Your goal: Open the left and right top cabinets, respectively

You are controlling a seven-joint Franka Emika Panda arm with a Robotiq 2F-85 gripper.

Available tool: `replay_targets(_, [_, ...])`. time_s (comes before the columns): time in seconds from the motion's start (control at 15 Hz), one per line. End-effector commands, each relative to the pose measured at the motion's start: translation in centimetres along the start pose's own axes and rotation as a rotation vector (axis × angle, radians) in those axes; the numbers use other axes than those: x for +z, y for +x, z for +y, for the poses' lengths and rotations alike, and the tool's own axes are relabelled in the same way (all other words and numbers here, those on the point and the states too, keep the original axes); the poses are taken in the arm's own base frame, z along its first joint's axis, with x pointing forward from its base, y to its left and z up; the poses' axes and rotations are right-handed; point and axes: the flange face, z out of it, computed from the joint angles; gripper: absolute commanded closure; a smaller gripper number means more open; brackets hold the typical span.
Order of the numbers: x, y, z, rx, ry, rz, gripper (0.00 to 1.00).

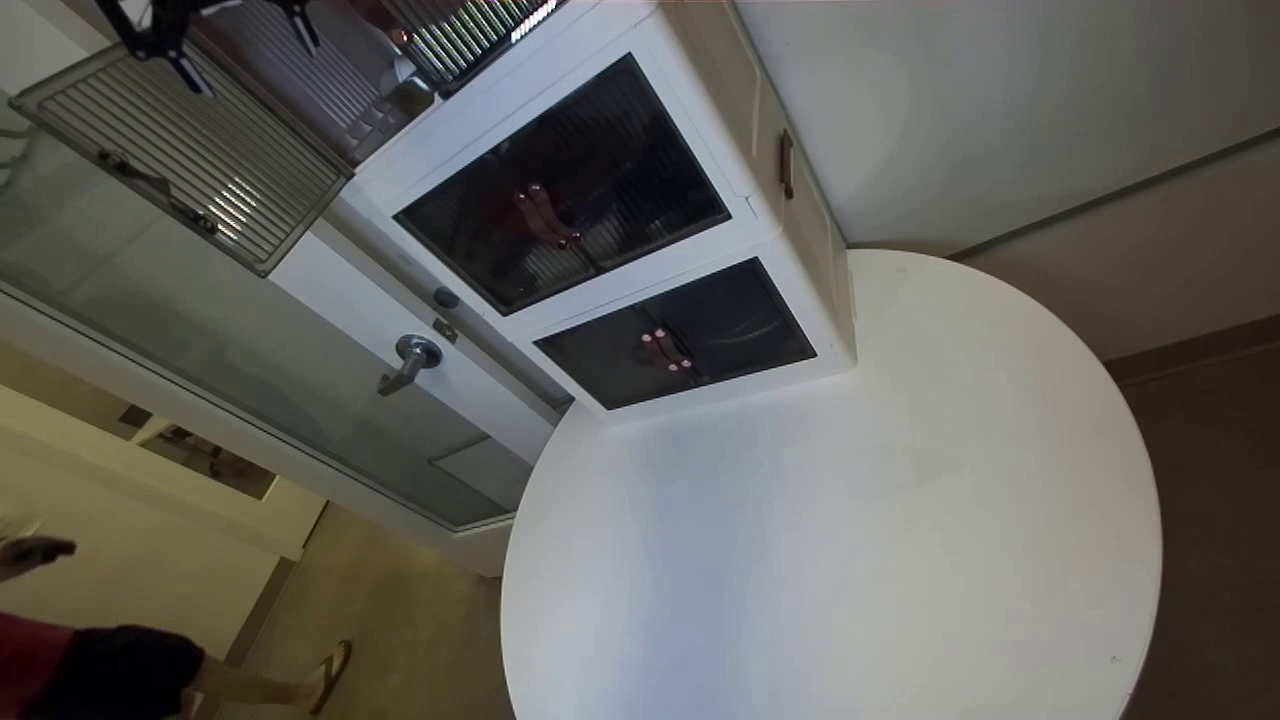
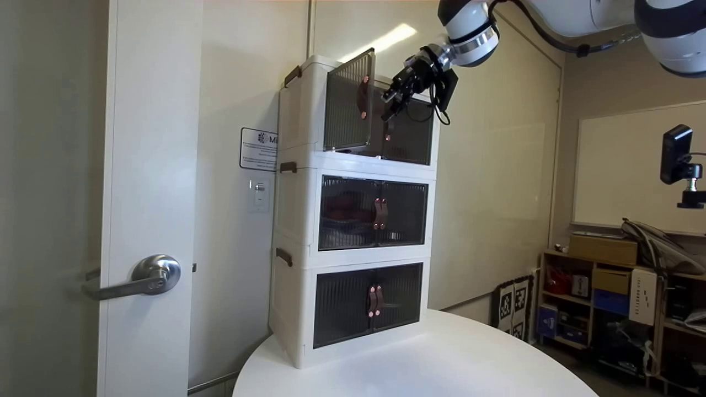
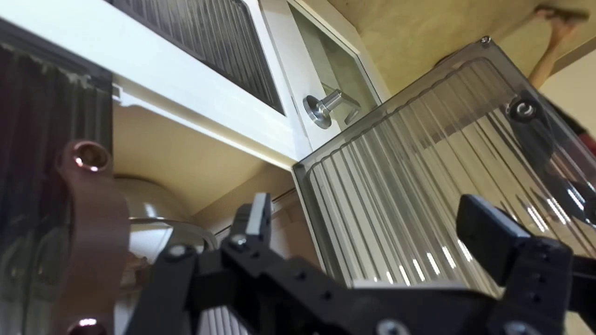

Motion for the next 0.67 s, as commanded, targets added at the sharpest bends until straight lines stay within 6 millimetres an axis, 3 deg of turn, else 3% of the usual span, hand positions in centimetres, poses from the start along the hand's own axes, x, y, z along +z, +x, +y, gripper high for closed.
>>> replay_targets(0.0, [-1.9,0.8,-0.6,-0.192,-0.032,0.035,0.00])
replay_targets(0.2, [-4.2,1.2,-0.9,-0.304,-0.105,0.105,0.00])
replay_targets(0.6, [-8.3,0.4,-0.6,-0.312,-0.154,0.336,0.00])
